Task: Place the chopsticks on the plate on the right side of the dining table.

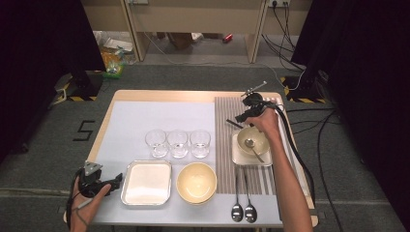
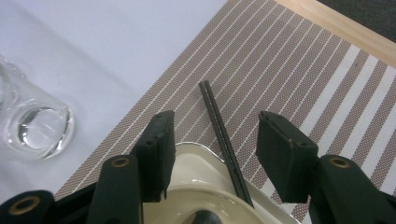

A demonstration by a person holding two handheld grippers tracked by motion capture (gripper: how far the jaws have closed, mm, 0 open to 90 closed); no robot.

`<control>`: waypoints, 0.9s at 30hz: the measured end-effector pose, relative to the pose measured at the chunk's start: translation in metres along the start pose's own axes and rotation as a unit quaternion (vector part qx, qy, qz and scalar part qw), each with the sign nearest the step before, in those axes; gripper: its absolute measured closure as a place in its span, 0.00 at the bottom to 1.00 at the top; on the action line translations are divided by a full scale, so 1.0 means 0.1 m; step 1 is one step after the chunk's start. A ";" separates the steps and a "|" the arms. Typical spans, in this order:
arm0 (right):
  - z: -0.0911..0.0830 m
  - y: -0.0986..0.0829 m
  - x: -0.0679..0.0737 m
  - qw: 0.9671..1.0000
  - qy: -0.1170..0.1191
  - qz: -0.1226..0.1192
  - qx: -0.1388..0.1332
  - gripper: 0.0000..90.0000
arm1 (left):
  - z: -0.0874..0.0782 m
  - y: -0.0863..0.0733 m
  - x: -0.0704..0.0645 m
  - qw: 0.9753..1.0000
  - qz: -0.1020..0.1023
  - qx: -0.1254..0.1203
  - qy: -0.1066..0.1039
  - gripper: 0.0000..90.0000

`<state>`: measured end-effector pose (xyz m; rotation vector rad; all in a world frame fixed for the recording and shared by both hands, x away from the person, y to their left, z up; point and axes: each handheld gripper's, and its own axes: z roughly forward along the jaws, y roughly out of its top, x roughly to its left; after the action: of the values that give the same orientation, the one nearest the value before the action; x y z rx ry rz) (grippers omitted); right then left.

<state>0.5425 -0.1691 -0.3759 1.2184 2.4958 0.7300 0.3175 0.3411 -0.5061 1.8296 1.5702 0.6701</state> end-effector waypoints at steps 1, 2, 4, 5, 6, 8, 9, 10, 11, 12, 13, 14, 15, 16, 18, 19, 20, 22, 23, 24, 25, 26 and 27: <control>0.03 0.01 0.00 1.000 -0.003 0.001 0.003 0.53 | 0.00 0.00 0.00 1.000 0.000 -0.001 0.001 0.12; 0.05 0.02 0.00 1.000 -0.004 0.002 0.005 0.53 | 0.00 0.00 0.00 1.000 0.000 -0.002 0.001 0.12; 0.09 0.03 0.00 1.000 -0.006 0.007 0.008 0.52 | 0.00 0.00 0.00 1.000 0.000 -0.001 0.001 0.12; 0.10 0.03 0.00 1.000 -0.007 0.007 0.009 0.52 | 0.00 0.00 0.00 1.000 0.000 -0.002 0.001 0.12; 0.13 0.03 0.00 1.000 -0.006 0.008 0.009 0.51 | 0.00 0.00 0.00 1.000 0.000 -0.002 0.001 0.12; 0.17 0.03 0.00 1.000 -0.010 0.008 0.012 0.51 | 0.00 0.00 0.00 1.000 0.000 -0.001 0.000 0.12; 0.19 0.04 -0.01 1.000 -0.012 0.007 0.014 0.51 | 0.00 0.00 0.00 1.000 0.000 0.000 0.000 0.12; 0.20 0.04 0.00 1.000 -0.013 0.011 0.017 0.50 | 0.00 0.00 0.00 1.000 0.000 -0.001 0.001 0.12; 0.23 0.04 0.00 1.000 -0.011 0.013 0.020 0.50 | 0.00 0.00 0.00 1.000 0.000 0.000 0.000 0.12; 0.24 0.04 0.00 1.000 -0.011 0.015 0.022 0.50 | 0.00 0.00 0.00 1.000 0.000 0.000 0.000 0.12; 0.27 0.05 0.00 0.999 -0.010 0.018 0.025 0.50 | 0.00 0.00 0.00 1.000 0.000 0.000 0.000 0.12; 0.29 0.05 -0.01 0.999 -0.008 0.018 0.027 0.50 | 0.00 0.00 0.00 1.000 0.000 -0.002 0.001 0.12; 0.32 0.05 -0.01 0.999 -0.009 0.020 0.031 0.50 | 0.00 0.00 0.00 1.000 -0.001 -0.002 0.001 0.12; 0.34 0.05 -0.01 0.999 -0.010 0.022 0.035 0.50 | 0.00 0.00 0.00 1.000 -0.001 -0.002 0.001 0.12; 0.38 0.05 -0.01 0.999 -0.009 0.023 0.039 0.49 | 0.00 0.00 0.00 1.000 -0.001 -0.002 0.000 0.12; 0.40 0.06 -0.01 0.999 -0.010 0.024 0.041 0.49 | 0.00 0.00 0.00 1.000 -0.001 -0.002 0.000 0.12; 0.41 0.06 -0.01 0.999 -0.010 0.026 0.041 0.49 | 0.00 0.00 0.00 1.000 -0.001 -0.002 0.001 0.12; 0.44 0.06 -0.01 0.999 -0.010 0.026 0.043 0.49 | 0.00 0.00 0.00 1.000 -0.001 -0.002 0.001 0.12; 0.46 0.05 -0.01 0.999 -0.009 0.028 0.043 0.49 | 0.00 0.00 0.00 1.000 -0.001 -0.002 0.000 0.12; 0.47 0.04 -0.02 0.999 -0.007 0.028 0.044 0.49 | 0.00 0.00 0.00 1.000 -0.001 -0.002 0.000 0.12; 0.49 0.04 -0.02 0.998 -0.007 0.032 0.046 0.48 | 0.00 0.00 0.00 1.000 0.000 -0.002 0.001 0.12; 0.50 0.03 -0.02 0.998 -0.007 0.032 0.048 0.48 | 0.00 0.00 0.00 1.000 -0.001 -0.003 0.001 0.12; 0.52 0.02 -0.01 0.998 -0.008 0.035 0.051 0.48 | 0.00 0.00 0.00 1.000 -0.001 -0.002 0.001 0.12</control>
<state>0.5682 -0.1522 -0.4185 1.3479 2.5167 0.6131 0.3176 0.3410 -0.5064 1.8246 1.5697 0.6733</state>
